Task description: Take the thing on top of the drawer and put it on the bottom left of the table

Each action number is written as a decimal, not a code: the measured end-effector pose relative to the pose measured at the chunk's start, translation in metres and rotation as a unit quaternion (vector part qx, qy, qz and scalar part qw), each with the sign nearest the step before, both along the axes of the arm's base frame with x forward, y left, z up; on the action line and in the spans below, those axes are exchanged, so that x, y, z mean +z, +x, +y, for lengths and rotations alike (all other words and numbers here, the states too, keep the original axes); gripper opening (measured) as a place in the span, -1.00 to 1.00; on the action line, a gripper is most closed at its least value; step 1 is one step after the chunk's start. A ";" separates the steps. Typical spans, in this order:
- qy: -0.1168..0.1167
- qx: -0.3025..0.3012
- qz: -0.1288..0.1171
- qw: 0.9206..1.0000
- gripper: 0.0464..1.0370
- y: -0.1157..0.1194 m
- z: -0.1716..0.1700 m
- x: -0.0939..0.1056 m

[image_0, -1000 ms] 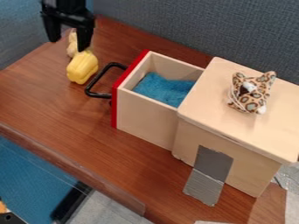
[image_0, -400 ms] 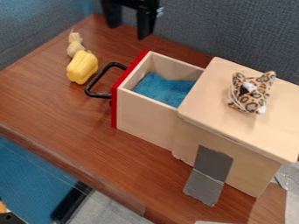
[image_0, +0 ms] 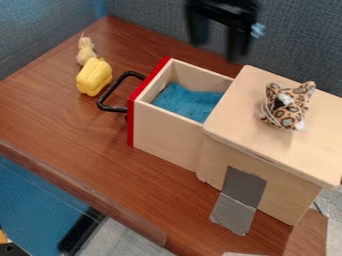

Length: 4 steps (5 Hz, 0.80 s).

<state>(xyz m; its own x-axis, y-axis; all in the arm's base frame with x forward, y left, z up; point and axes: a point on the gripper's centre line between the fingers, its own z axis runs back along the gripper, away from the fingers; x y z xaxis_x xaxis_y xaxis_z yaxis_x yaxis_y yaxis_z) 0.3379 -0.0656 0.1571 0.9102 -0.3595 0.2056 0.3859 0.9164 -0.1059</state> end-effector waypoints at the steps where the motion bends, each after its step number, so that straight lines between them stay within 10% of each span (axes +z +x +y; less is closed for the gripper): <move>1: 0.008 -0.044 -0.007 0.999 0.93 -0.009 -0.052 0.002; 4: 0.059 -0.072 0.035 0.995 0.86 -0.012 -0.080 -0.055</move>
